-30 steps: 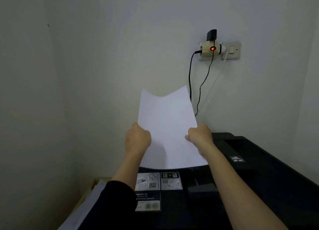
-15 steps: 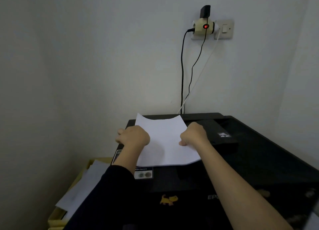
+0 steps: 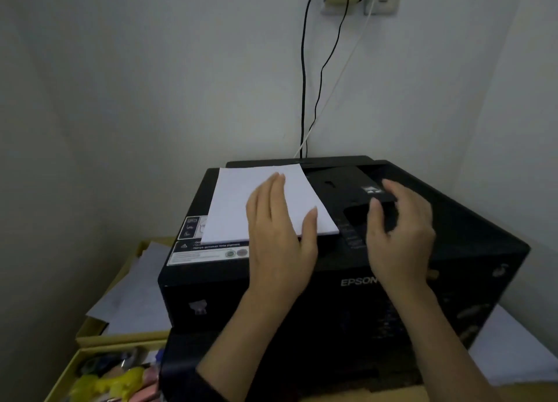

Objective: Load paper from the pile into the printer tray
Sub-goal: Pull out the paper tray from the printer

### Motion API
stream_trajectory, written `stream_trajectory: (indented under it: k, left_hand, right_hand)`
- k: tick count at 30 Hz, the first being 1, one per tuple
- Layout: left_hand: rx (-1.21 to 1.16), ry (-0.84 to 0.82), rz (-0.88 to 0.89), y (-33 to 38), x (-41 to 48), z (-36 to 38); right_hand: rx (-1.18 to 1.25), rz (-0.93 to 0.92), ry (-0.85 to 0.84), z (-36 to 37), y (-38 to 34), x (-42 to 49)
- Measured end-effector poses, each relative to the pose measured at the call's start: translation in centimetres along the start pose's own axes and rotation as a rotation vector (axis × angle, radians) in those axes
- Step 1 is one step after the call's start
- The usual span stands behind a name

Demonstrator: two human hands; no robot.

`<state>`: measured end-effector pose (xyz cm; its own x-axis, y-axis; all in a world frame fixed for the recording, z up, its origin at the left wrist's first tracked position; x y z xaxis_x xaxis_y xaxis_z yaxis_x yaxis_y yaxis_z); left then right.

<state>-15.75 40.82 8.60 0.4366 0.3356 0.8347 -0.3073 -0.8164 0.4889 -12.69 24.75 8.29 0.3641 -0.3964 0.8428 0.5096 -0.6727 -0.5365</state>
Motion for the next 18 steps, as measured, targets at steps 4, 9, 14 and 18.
stream_trajectory:
  k: [4, 9, 14, 18]
  left_hand:
    - [-0.12, -0.017, 0.095, 1.1, -9.1, 0.3]
    - [-0.063, -0.25, -0.067, -0.9, -20.3, 3.0]
    - [-0.068, -0.581, -1.016, -6.3, -26.9, 7.1]
    - [-0.381, -0.537, -1.697, -7.4, -28.9, 8.3]
  right_hand:
    - [-0.071, -0.005, 0.044, -4.3, 3.7, -5.8]
    - [-0.168, 0.232, -0.148, -6.0, 8.3, -15.5]
    - [-0.227, 0.977, -0.472, -4.3, 14.0, -22.1]
    - [-0.043, 1.631, -0.479, -3.8, 16.0, -25.7]
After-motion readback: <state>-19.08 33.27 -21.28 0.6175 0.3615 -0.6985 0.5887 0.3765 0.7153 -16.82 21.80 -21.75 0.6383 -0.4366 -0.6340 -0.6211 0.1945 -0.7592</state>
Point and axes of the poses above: each hand's wrist, its own x-axis towards the middle knuckle, its own z-axis out of the palm, y = z × x, the point moved 5 cm from there along x, towards the middle knuckle, and after that the axes turned 11 degrees about y, right-handed, at the moved point
